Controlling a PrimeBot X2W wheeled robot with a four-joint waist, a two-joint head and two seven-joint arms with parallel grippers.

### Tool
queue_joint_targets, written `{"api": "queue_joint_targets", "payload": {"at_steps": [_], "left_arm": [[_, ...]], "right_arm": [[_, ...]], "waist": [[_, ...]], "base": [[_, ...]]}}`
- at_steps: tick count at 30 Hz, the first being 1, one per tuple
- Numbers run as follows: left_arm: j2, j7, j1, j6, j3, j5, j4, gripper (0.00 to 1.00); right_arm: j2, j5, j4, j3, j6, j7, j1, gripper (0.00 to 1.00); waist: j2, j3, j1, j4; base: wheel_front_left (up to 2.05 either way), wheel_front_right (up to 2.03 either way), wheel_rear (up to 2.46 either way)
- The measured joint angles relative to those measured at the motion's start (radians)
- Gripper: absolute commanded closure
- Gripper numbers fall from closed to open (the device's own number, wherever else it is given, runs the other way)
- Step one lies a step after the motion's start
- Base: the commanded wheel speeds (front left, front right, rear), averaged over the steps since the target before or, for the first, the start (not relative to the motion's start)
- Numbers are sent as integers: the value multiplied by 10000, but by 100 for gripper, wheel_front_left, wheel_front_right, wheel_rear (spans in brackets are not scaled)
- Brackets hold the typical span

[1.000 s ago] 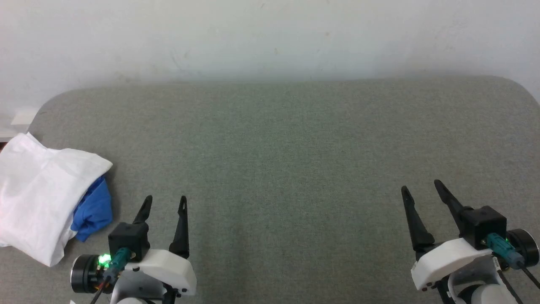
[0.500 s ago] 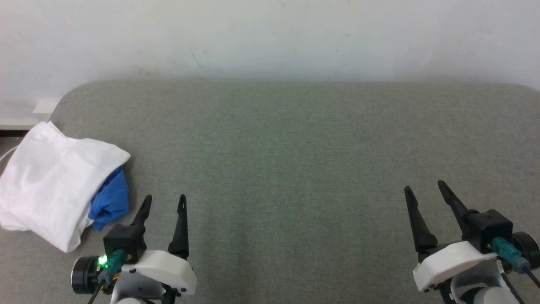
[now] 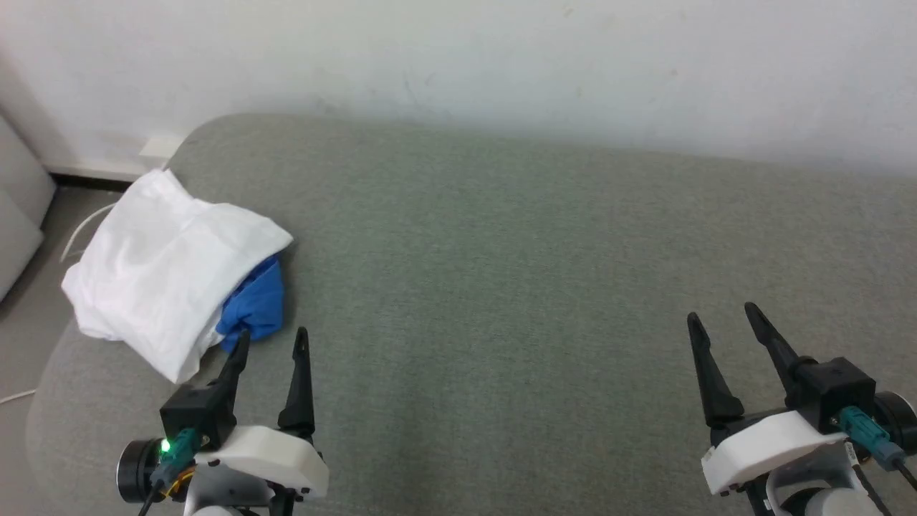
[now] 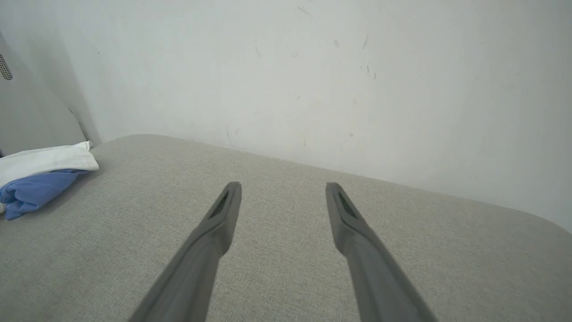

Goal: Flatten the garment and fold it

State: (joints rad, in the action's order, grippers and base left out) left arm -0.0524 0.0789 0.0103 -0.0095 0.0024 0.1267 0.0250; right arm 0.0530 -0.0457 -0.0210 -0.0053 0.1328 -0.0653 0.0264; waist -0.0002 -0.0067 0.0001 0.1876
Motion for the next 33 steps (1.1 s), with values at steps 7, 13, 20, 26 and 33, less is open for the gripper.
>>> {"api": "queue_joint_targets", "payload": {"at_steps": [7,13,20,26,33], "left_arm": [[0,113,-1,0,27,184,29,0],[0,263,0,15,-12,453,35,0],[0,405,0,63,-54,675,38,0],[0,541,-21,100,-73,754,81,0],[0,662,-664,96,-58,790,186,0]], "right_arm": [[-2,4,-115,44,0,-15,14,0],[-2,2,-217,58,0,-71,62,0],[0,2,-311,86,0,-142,165,0],[-2,0,-397,123,0,-157,171,0],[-2,10,-585,140,0,-146,170,0]], "waist": [[0,-30,0,627],[1,-63,0,987],[1,-57,0,1328],[1,44,0,1522],[1,350,0,1612]], "base": [[-14,-14,-14],[-12,-12,-12],[-1,-1,-1],[0,0,0],[0,0,0]]}}
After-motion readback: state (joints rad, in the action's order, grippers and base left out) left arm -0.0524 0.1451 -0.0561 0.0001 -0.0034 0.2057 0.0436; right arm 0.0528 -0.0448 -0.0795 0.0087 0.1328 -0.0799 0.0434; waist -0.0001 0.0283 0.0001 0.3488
